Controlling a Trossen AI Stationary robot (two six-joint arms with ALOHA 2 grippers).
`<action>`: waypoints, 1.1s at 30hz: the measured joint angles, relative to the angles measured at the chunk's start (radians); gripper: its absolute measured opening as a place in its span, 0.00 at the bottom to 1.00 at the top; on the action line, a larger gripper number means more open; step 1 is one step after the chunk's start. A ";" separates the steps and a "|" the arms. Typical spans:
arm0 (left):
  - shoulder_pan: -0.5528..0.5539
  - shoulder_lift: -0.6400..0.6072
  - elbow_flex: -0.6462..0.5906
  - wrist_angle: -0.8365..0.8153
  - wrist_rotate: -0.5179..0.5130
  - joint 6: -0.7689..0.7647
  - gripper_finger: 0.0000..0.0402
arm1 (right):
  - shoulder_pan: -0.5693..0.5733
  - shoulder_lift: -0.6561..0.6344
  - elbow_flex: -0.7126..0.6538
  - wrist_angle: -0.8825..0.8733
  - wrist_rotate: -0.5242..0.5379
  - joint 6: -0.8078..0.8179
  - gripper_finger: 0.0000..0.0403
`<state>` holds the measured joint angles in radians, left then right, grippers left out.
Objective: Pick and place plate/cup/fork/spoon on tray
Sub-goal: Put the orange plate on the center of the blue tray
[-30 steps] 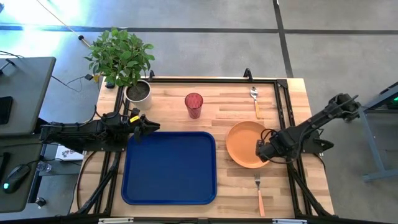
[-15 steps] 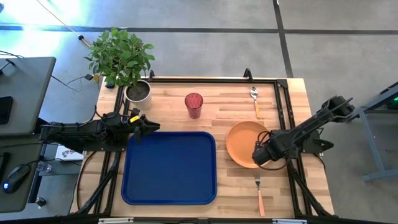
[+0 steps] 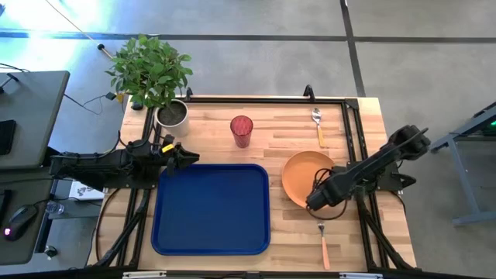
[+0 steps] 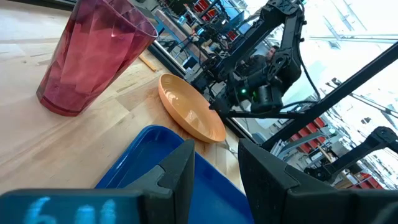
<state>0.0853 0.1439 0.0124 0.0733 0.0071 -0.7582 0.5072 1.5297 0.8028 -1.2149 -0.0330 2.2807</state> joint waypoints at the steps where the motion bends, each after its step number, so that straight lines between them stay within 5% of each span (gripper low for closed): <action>1: 0.000 0.000 0.000 0.000 0.000 0.000 0.29 | 0.000 0.012 0.000 0.009 0.000 0.000 0.35; 21: 0.000 0.000 0.000 0.000 0.000 0.000 0.29 | 0.036 0.081 0.000 0.080 -0.049 0.018 0.34; 33: 0.000 0.000 0.000 0.000 0.000 0.000 0.29 | 0.036 0.080 0.000 0.074 -0.045 0.015 0.07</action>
<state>0.0853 0.1436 0.0126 0.0732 0.0067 -0.7582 0.5430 1.6099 0.8032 -1.1409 -0.0784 2.2952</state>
